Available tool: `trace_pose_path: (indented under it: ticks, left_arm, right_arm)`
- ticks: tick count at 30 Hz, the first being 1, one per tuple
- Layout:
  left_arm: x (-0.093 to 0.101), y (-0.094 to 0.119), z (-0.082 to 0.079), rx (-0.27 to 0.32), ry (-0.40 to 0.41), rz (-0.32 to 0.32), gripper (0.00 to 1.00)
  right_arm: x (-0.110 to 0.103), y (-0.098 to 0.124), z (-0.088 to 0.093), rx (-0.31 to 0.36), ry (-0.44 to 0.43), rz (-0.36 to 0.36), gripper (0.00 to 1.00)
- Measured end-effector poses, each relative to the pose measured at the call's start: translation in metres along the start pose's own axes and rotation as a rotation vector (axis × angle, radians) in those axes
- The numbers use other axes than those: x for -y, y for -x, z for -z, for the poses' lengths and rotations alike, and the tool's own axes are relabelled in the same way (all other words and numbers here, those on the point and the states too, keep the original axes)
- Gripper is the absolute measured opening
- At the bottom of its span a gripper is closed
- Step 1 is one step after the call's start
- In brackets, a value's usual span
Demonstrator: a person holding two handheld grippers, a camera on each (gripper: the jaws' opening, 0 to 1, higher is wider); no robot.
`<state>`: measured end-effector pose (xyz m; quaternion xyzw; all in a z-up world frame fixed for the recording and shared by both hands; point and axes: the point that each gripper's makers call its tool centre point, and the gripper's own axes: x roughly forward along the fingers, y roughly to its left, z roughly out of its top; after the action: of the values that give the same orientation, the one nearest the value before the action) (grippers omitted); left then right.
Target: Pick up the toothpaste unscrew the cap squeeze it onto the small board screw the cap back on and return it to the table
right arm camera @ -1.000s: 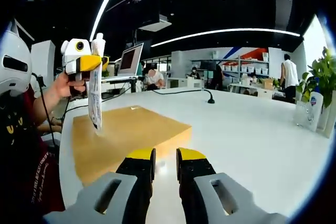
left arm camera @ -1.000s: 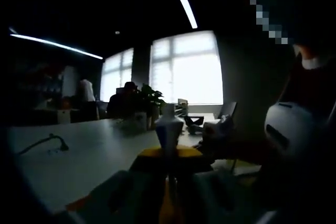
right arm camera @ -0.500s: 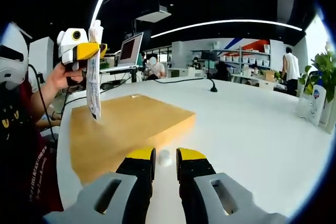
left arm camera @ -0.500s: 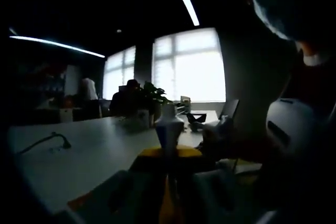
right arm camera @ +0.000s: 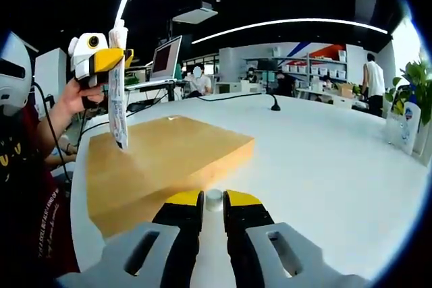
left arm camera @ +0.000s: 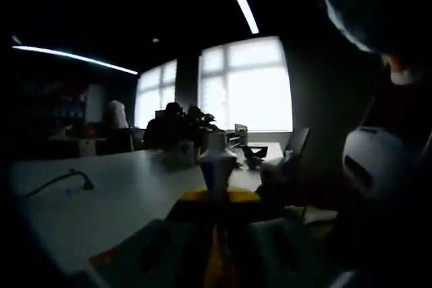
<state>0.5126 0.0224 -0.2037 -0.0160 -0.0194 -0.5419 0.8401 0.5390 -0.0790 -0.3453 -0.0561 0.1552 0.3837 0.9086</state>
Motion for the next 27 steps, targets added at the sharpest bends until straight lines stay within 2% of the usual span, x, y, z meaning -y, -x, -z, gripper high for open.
trace_pose_path:
  ticks: [15, 27]
  left_arm:
    - [0.001, 0.0, 0.002, -0.003, -0.004, 0.002, 0.04]
    - [0.002, 0.002, 0.001, 0.006, -0.004, 0.004, 0.04]
  right_arm:
    - [0.002, 0.001, 0.0, 0.003, -0.016, 0.01, 0.09]
    - [0.003, 0.01, -0.02, 0.049, -0.024, 0.031, 0.09]
